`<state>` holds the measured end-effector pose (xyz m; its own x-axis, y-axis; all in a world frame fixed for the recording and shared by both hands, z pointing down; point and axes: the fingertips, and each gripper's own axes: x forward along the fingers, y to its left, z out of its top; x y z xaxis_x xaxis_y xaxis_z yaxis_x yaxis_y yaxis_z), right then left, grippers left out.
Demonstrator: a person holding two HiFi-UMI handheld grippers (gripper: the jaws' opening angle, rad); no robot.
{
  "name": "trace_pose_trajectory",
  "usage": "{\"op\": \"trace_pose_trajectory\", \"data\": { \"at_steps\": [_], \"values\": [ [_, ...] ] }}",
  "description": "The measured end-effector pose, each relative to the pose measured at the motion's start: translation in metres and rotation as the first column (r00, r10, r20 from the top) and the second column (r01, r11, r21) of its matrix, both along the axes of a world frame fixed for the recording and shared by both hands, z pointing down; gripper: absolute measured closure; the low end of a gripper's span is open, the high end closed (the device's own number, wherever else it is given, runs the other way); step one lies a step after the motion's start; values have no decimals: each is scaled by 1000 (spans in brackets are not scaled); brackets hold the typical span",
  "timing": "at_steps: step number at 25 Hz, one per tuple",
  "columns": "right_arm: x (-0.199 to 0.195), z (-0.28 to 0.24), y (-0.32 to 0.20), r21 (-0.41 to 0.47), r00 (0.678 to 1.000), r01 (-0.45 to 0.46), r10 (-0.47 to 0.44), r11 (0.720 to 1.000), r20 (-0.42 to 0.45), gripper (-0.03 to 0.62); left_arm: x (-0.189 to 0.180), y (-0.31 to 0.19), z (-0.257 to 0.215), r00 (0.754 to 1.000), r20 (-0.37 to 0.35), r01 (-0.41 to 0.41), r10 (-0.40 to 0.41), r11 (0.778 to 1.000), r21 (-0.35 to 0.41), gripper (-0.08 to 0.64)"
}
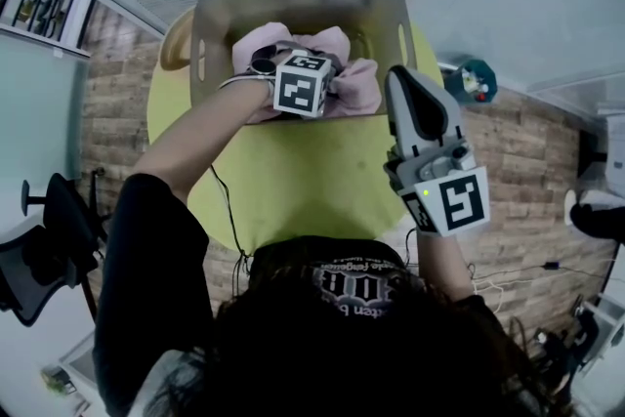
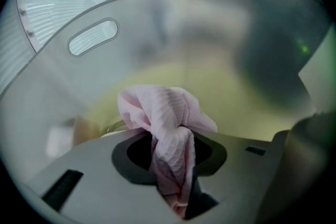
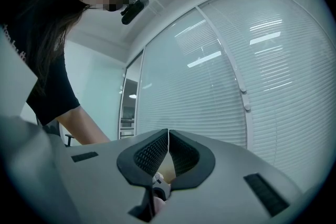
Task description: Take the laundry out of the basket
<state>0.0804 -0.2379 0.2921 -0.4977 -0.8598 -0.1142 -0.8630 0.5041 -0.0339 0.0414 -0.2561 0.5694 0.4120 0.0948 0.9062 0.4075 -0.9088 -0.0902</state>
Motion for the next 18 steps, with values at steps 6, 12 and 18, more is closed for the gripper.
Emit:
{"op": "trace_pose_trajectory", "data": {
  "at_steps": [6, 12, 18],
  "values": [
    [-6, 1, 2, -4, 1000, 19, -19, 1000, -7, 563, -1, -1, -9, 1000, -4, 28, -28, 1000, -7, 440],
    [-13, -2, 3, 0, 999, 38, -38, 999, -8, 563, -1, -11, -33, 995, -68, 80, -78, 997, 16, 443],
    [-15, -5, 3, 8, 999, 40, -40, 999, -18, 563, 1, -11, -44, 984, -123, 134, -131, 991, 16, 443]
  ]
}}
